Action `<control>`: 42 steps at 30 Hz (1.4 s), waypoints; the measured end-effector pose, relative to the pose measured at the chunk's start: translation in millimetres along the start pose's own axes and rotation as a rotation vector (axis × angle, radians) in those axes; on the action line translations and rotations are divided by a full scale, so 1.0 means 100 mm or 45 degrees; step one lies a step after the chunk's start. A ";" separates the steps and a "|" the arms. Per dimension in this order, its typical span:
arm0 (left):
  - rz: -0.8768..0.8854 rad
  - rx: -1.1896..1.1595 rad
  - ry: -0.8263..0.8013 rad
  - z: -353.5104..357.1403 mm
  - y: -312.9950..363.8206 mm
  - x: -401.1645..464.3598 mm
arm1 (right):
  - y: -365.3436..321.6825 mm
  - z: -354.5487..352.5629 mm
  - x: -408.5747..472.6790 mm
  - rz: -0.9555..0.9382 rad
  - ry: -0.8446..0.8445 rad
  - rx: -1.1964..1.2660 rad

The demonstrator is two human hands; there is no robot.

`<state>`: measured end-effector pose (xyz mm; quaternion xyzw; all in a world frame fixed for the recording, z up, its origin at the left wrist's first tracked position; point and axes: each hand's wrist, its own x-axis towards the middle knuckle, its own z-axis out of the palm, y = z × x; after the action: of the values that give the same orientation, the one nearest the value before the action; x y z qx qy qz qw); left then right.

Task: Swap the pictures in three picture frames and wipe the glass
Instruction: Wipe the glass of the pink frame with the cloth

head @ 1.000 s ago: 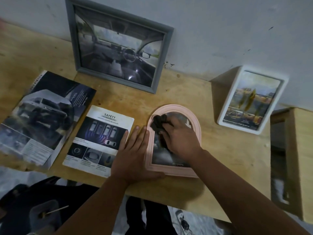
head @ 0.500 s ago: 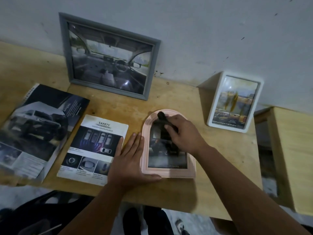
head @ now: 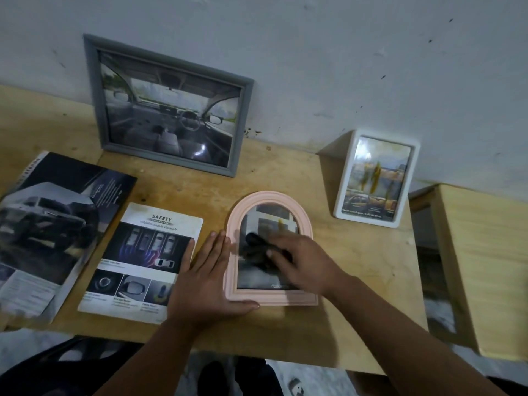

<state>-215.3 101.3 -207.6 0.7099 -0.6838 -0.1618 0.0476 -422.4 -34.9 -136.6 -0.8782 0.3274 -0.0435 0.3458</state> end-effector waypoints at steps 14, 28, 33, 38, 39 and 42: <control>-0.010 0.018 -0.003 -0.01 0.01 0.00 | 0.09 0.16 -0.32 -0.082 -0.163 -0.226; -0.016 0.021 0.003 0.00 0.01 0.00 | 0.09 0.31 -0.23 0.049 0.148 -0.411; -0.024 0.033 -0.002 -0.02 0.03 0.00 | 0.10 -0.02 -0.23 0.104 -0.150 -0.020; -0.026 0.055 0.008 -0.01 0.03 0.01 | 0.43 -0.17 0.28 0.181 0.325 -0.344; -0.023 0.057 0.011 0.00 0.03 0.01 | 0.44 -0.10 0.31 0.187 0.315 -0.463; -0.021 0.068 0.006 0.01 0.03 0.01 | 0.42 0.12 0.13 0.213 0.321 -0.551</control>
<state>-218.7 99.9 -207.4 0.7170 -0.6818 -0.1422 0.0287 -431.8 -58.5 -174.1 -0.8893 0.4410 -0.0527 0.1089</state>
